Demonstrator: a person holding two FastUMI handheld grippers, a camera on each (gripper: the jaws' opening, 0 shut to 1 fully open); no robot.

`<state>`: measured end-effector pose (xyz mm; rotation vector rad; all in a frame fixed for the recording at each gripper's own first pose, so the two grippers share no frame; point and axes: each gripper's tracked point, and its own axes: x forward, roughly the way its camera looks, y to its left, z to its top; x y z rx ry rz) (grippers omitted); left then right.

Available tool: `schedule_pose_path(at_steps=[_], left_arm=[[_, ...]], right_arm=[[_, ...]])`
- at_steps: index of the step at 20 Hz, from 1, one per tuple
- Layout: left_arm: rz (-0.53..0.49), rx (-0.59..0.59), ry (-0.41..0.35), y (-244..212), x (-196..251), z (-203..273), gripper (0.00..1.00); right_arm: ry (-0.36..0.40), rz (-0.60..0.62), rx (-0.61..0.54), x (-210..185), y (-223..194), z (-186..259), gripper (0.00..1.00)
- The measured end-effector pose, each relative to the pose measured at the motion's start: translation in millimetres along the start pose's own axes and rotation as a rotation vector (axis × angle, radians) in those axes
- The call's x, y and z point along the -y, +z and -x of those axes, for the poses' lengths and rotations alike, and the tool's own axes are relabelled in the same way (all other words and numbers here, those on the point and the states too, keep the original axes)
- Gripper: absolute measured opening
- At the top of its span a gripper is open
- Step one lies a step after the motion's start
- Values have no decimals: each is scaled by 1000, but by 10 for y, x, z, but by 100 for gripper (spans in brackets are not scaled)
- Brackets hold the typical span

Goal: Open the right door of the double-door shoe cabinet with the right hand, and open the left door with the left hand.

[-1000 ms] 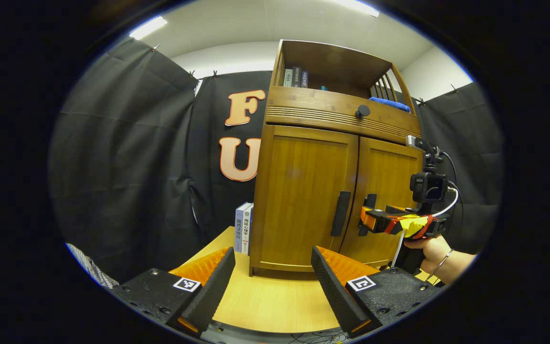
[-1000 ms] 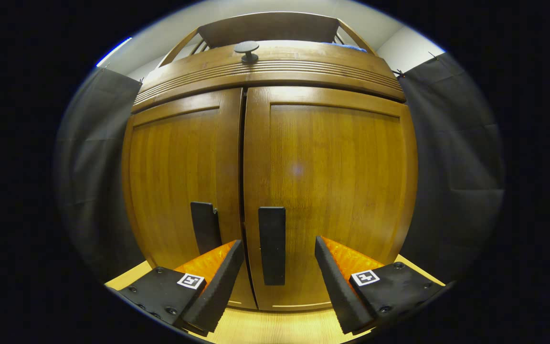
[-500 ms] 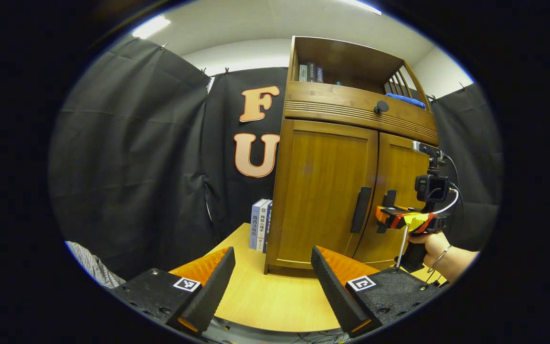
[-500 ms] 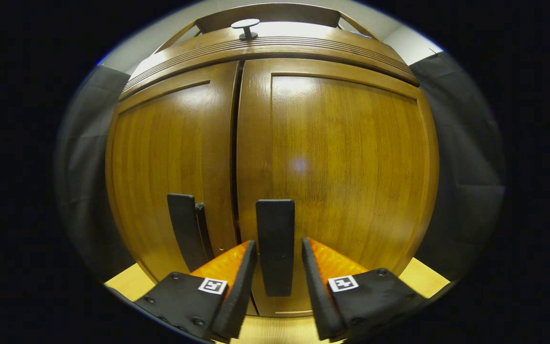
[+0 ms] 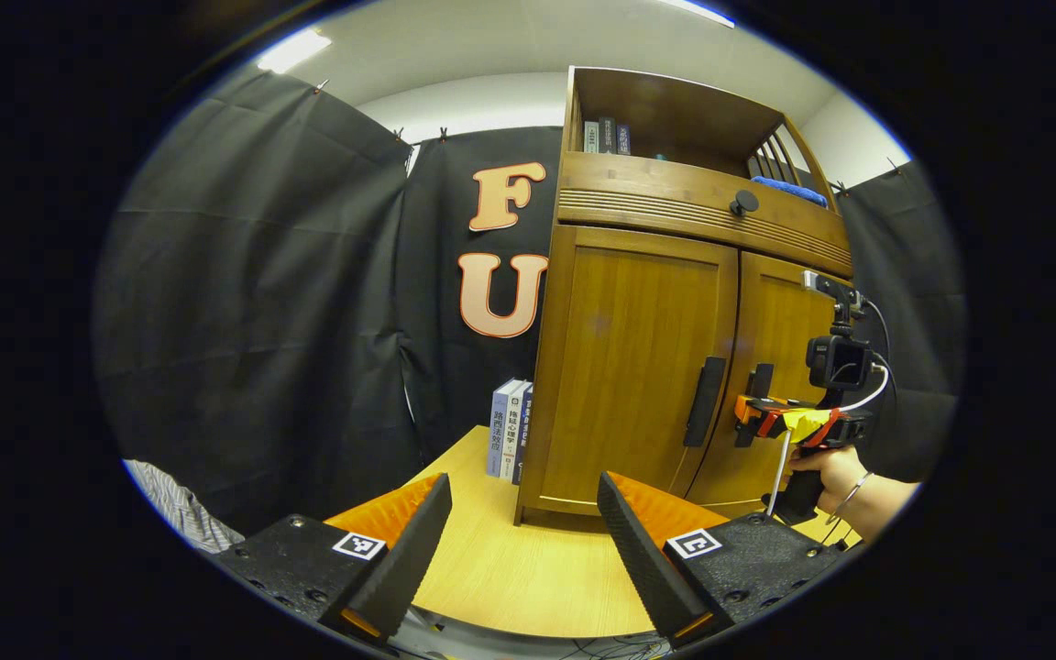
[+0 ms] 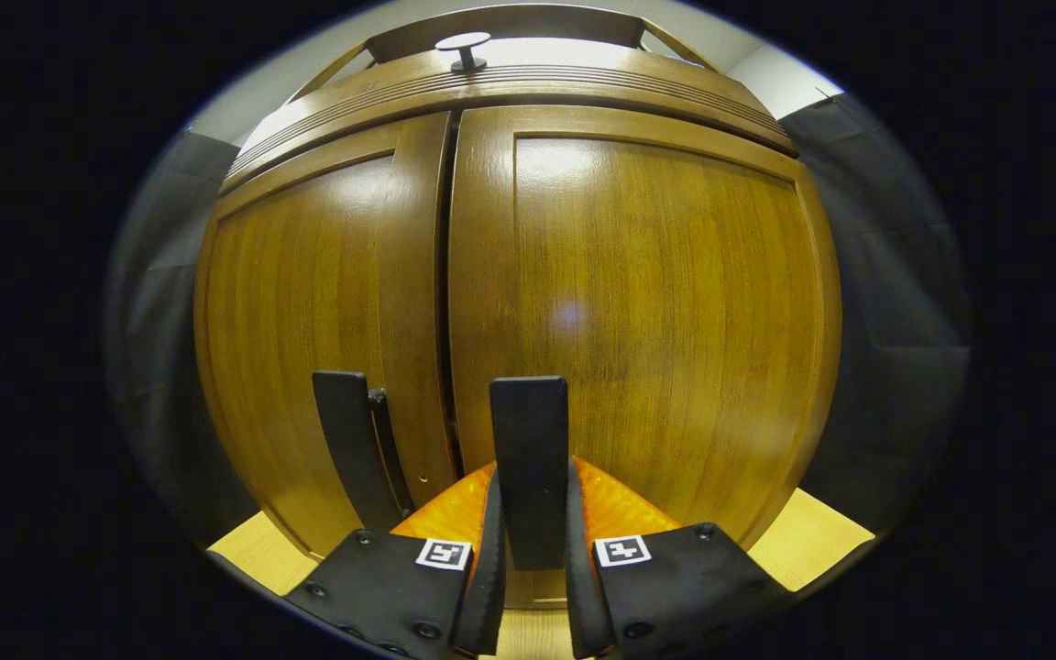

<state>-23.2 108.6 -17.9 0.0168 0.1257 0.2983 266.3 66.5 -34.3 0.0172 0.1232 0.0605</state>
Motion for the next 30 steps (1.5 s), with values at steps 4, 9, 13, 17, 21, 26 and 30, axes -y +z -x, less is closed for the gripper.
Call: schedule_pose_path(at_steps=[4, 9, 13, 17, 21, 26, 30], left_arm=[[2, 3, 6, 11, -36, 32, 95], [11, 8, -7, 25, -10, 106, 97], [4, 12, -34, 32, 51, 175, 96], [2, 10, -63, 23, 119, 232, 96], [-1, 21, -80, 66, 152, 275, 96], [-2, 24, -99, 66, 209, 281, 95], [-2, 18, -118, 49, 261, 267, 96]], right_arm=[[32, 6, -8, -2, -2, 46, 40], [21, 4, -15, 58, -44, 298, 36], [5, 2, -18, 152, -86, 592, 36], [-11, -16, -20, 271, -117, 863, 36], [-33, -26, -16, 351, -121, 1012, 28], [-77, -39, -17, 521, -119, 1299, 31], [-105, -53, -22, 725, -134, 1538, 24]])
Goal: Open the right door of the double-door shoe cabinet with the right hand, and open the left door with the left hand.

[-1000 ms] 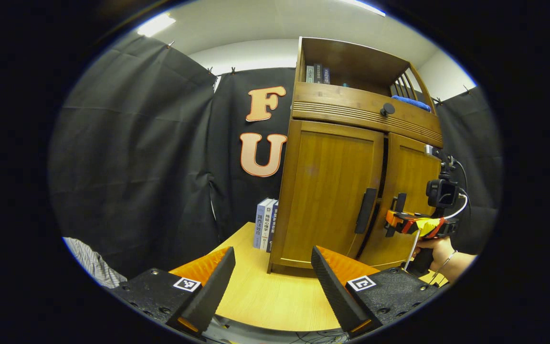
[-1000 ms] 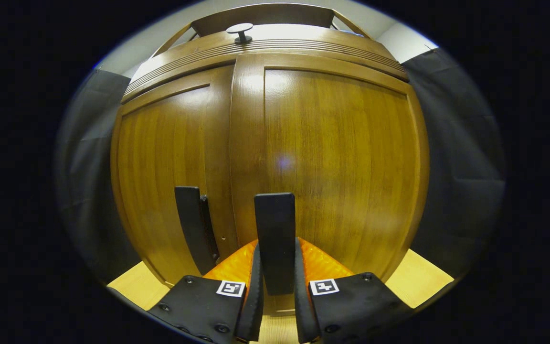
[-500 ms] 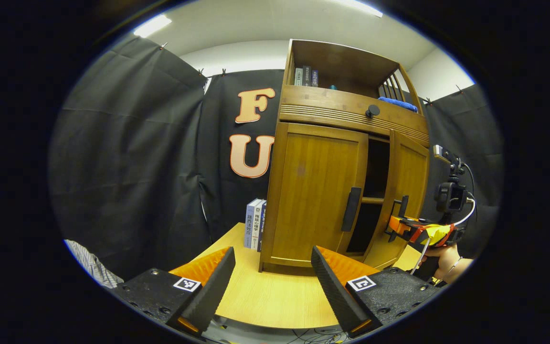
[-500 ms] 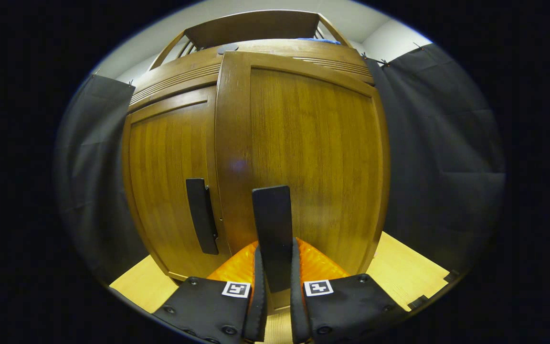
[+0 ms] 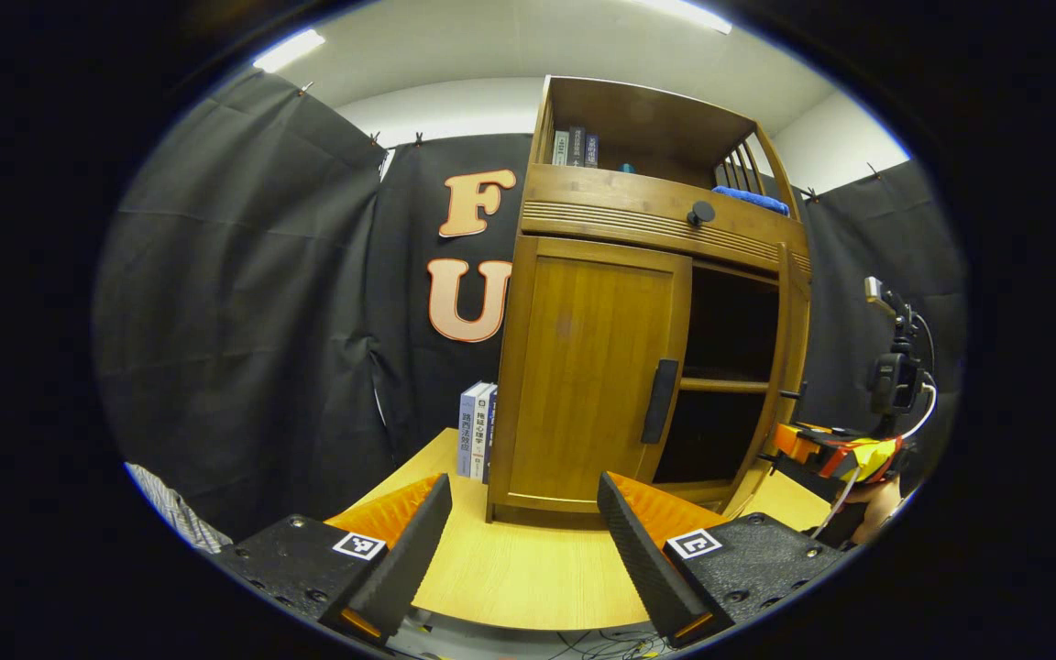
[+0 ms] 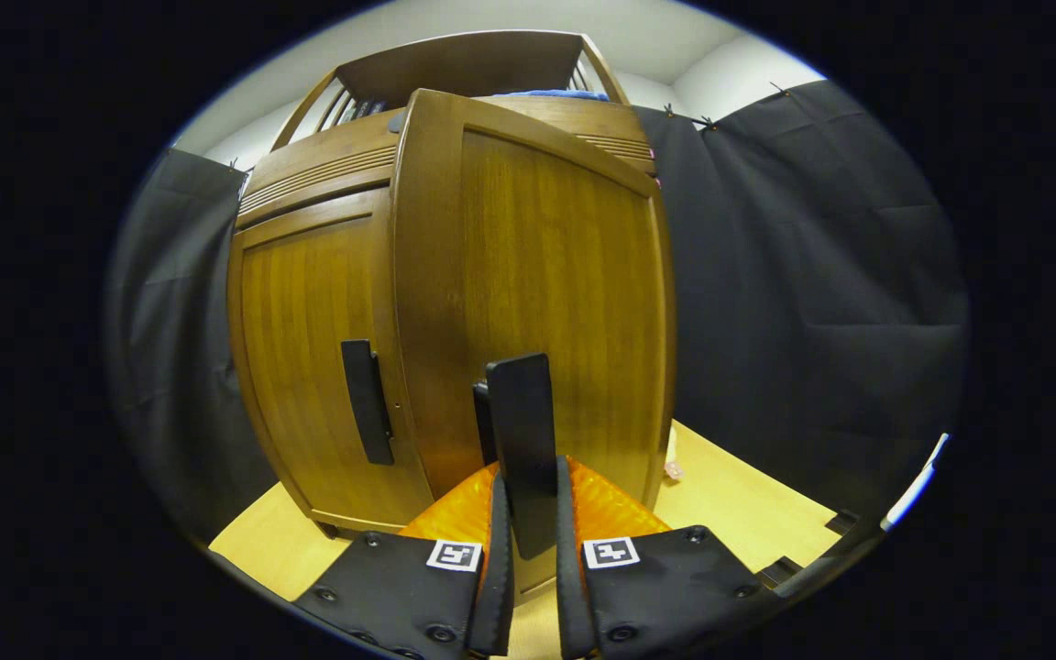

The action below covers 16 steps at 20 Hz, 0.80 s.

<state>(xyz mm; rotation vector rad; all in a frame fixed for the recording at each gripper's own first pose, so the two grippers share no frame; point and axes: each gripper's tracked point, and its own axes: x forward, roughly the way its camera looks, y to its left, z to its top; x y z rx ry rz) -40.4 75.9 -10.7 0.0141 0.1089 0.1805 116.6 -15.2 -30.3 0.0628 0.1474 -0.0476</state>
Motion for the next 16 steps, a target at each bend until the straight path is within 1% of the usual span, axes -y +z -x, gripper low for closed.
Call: schedule_pose_path(at_steps=[2, 3, 4, 7, 8, 9, 12, 13, 14, 15, 16], left_arm=[[5, -5, -8, -11, 27, -6, 95], [8, -8, -12, -17, 44, -13, 95], [7, -11, -13, -31, 53, -13, 95], [6, -13, -8, -36, 54, -9, 96], [7, -13, -7, -37, 63, -16, 95], [5, -12, -7, -34, 69, -24, 95], [2, -11, -11, -33, 104, -51, 96], [1, -11, -13, -28, 123, -57, 96], [-1, -11, -16, -37, 145, -81, 97], [-4, -11, -19, -36, 165, -94, 95], [-6, -12, -22, -42, 188, -101, 95]], right_arm=[[-11, -6, -5, 91, 9, 86, 23], [-15, -5, -1, 129, 8, 126, 31], [-19, -4, 3, 160, 11, 147, 23], [-31, -12, 8, 236, 17, 195, 27], [-31, -18, 10, 271, 17, 224, 30], [-28, -23, 8, 302, 17, 242, 26], [-30, -30, -1, 383, 16, 285, 27], [-43, -26, -3, 434, 5, 300, 27], [-62, -23, -1, 479, 24, 327, 30], [-84, -20, 2, 555, 24, 363, 30], [-106, -22, 3, 631, 23, 387, 26]])
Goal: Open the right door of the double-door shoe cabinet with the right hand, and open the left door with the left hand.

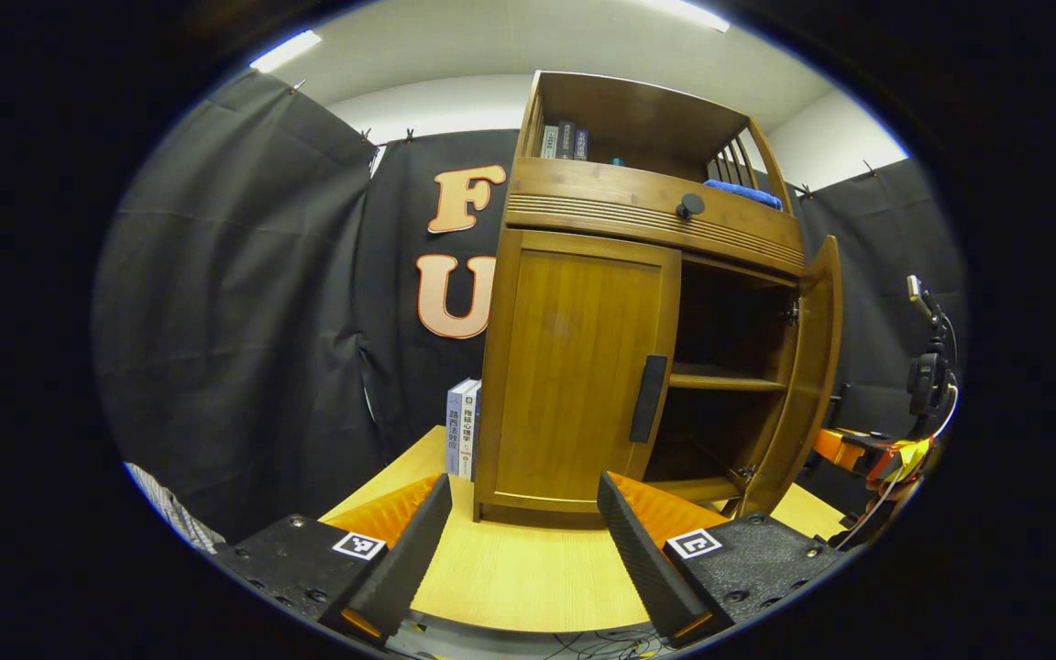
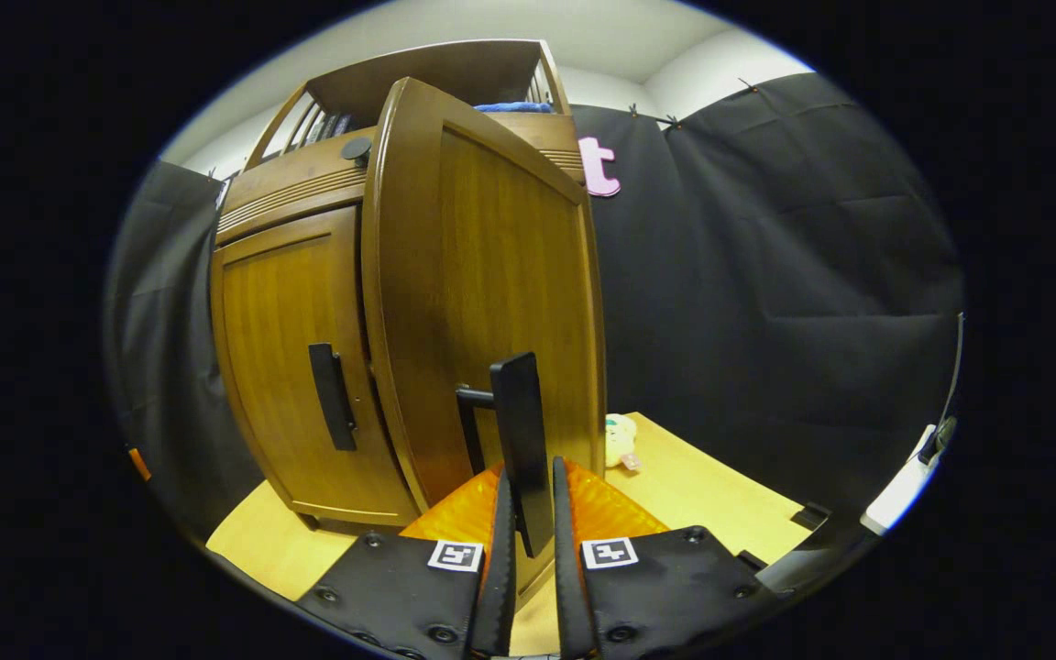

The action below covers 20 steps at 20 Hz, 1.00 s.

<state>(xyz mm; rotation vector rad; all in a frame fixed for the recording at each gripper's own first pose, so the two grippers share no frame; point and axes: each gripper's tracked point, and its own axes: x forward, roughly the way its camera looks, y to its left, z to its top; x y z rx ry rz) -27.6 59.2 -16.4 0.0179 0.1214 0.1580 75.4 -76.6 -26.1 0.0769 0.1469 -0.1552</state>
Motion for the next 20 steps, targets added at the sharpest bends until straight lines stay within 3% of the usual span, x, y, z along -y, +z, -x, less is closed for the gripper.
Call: schedule_pose_path(at_steps=[2, 5, 7, 8, 11, 12, 13, 20], left_arm=[[0, -3, -12, -17, 61, -26, 95], [-4, -10, -33, -48, 181, -64, 95], [-8, -14, -54, -63, 284, -102, 98], [-11, -14, -66, -68, 345, -120, 98], [-28, -6, -95, -27, 524, -167, 95], [-32, -2, -103, -21, 581, -191, 97], [-34, 0, -111, -15, 644, -206, 97], [-53, 5, -148, 4, 1010, -323, 96]], right_arm=[[-37, -4, -6, 129, -24, -1, 30], [-92, 38, 14, 392, 47, 126, 17], [-79, 25, 10, 473, 56, 135, 13], [-69, 16, 4, 502, 59, 135, 5], [-68, 12, 5, 639, 72, 167, 13], [-66, 11, 8, 677, 83, 182, 4], [-65, 13, 10, 714, 83, 205, 8], [-79, 9, 13, 1075, 105, 266, 12]])
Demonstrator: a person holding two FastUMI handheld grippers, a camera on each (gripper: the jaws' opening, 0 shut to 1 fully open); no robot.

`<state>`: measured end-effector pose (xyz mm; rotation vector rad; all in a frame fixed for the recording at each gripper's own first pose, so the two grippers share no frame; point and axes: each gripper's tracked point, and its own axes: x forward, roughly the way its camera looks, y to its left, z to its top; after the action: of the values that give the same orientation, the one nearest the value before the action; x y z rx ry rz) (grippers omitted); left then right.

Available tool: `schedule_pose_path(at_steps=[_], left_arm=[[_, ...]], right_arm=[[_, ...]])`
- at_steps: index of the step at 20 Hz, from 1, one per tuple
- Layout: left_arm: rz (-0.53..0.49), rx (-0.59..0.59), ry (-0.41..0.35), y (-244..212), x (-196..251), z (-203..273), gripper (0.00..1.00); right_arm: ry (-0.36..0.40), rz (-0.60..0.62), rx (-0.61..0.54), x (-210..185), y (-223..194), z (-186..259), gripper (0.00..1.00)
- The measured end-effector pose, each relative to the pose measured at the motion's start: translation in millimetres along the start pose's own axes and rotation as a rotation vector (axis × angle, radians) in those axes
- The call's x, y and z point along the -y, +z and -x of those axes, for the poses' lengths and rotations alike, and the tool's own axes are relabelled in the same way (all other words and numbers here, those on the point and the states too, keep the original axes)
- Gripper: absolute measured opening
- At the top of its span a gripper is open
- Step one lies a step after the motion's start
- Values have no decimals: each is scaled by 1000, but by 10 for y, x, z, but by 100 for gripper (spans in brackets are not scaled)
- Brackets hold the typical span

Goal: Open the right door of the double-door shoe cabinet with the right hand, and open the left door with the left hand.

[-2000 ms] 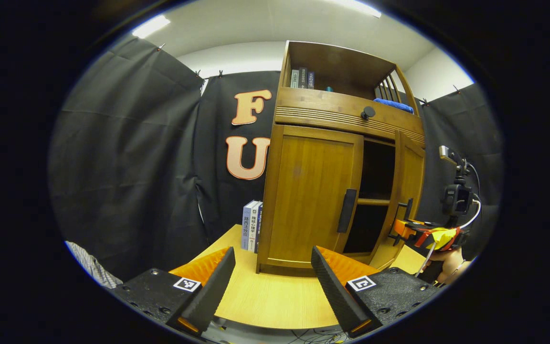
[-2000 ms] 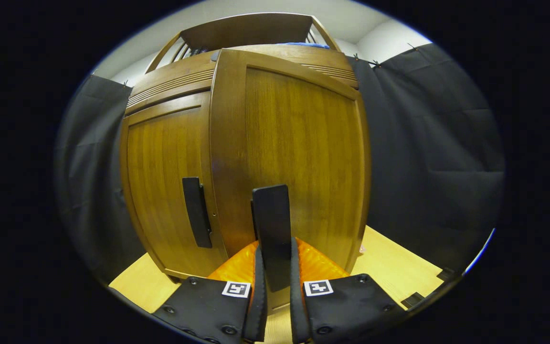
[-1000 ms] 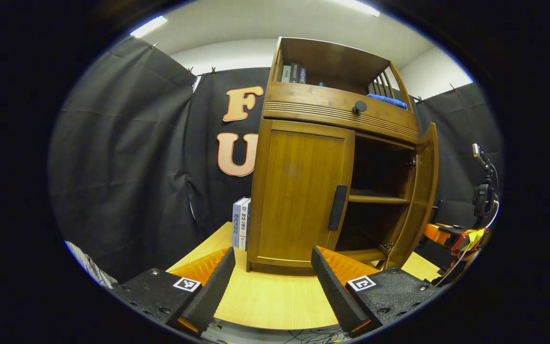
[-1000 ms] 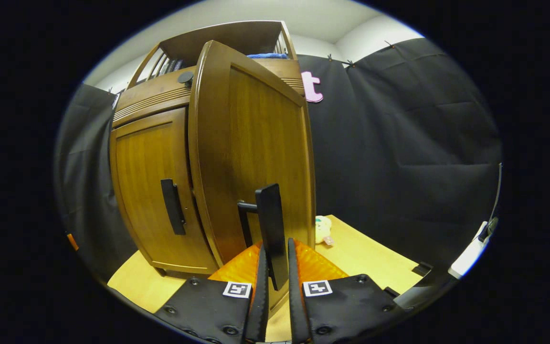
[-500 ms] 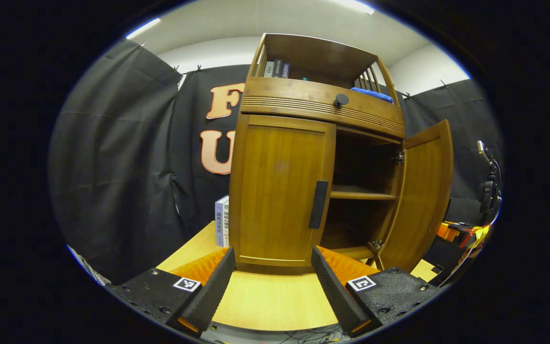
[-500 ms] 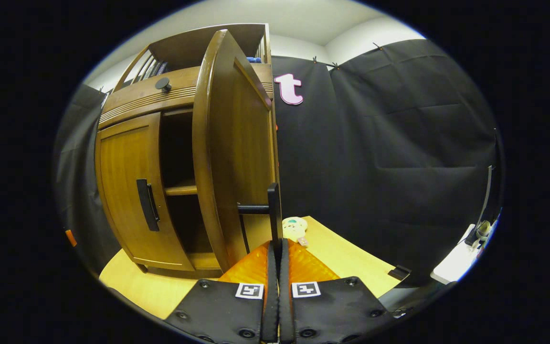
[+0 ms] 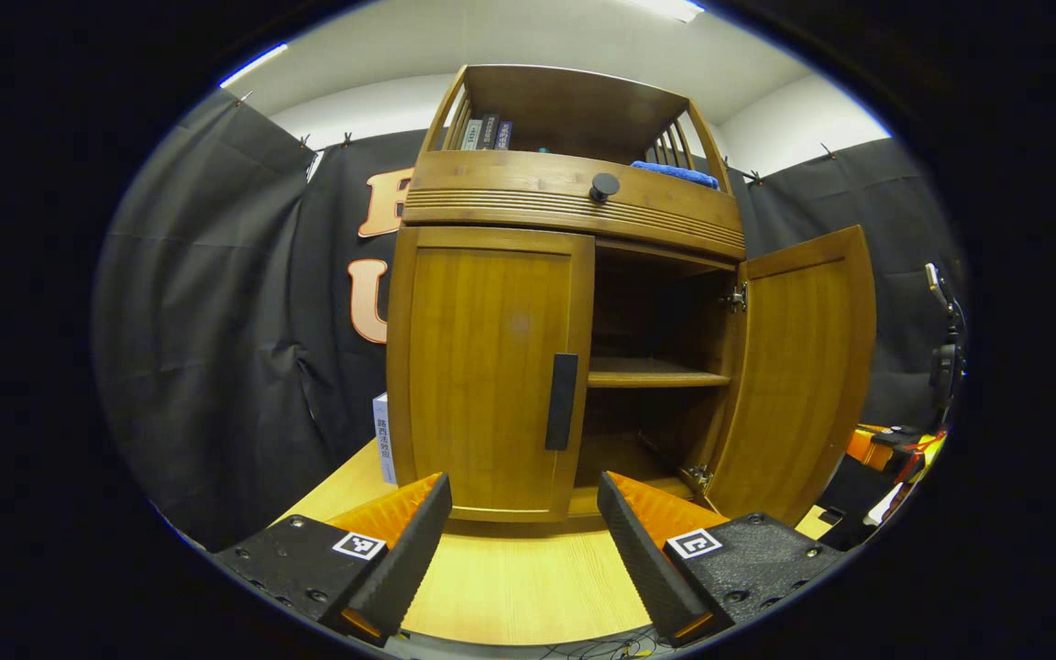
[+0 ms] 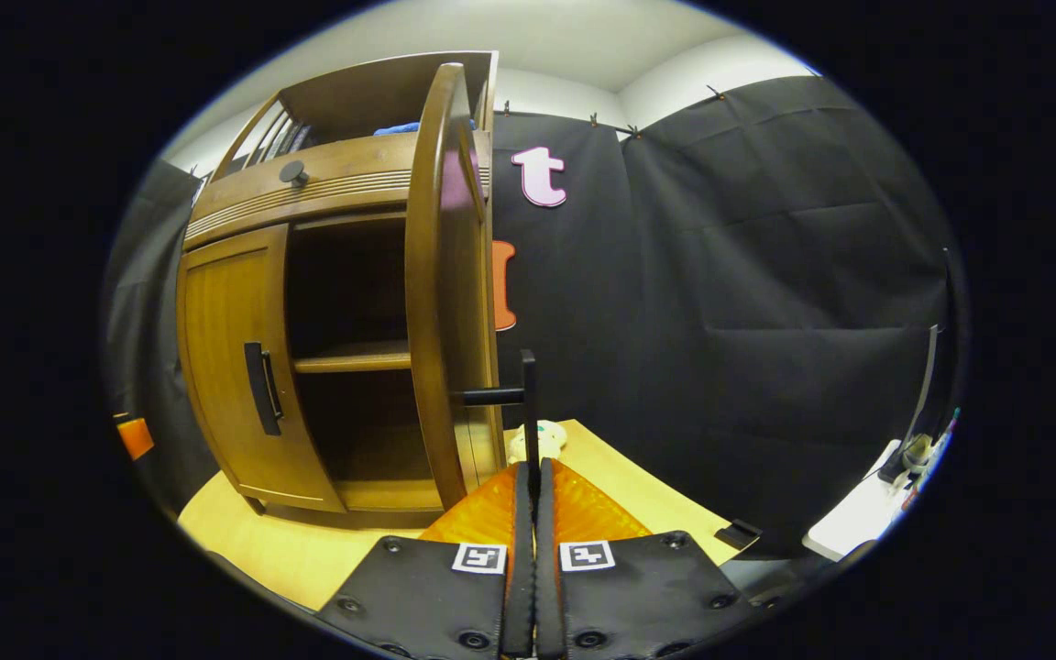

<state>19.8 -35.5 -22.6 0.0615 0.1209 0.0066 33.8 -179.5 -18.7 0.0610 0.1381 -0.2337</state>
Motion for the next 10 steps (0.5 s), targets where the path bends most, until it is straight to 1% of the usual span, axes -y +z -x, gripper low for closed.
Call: schedule_pose_path(at_steps=[1, 3, 4, 6, 7, 8, 9, 10], left_arm=[[-3, -1, -2, 4, 35, -40, 97], [-9, -1, 0, 17, 85, -89, 95], [-9, -2, 1, 12, 118, -108, 95], [-7, -2, 3, 24, 178, -164, 96], [-11, -2, 4, 24, 199, -192, 96], [-17, -3, 6, 11, 224, -221, 97], [-23, -5, 7, 3, 249, -260, 96], [-29, -6, 8, -24, 283, -315, 96]], right_arm=[[-1, 1, 0, 36, 8, -11, 12], [-13, 9, 9, 126, 37, -5, 13], [-26, 11, 15, 199, 56, 18, 3], [-56, 3, 22, 365, 91, 51, 8], [-72, -5, 23, 465, 103, 66, 8], [-91, -14, 23, 569, 113, 71, 13], [-102, -27, 25, 670, 143, 74, 13], [-98, -43, 25, 719, 155, 91, 8]])
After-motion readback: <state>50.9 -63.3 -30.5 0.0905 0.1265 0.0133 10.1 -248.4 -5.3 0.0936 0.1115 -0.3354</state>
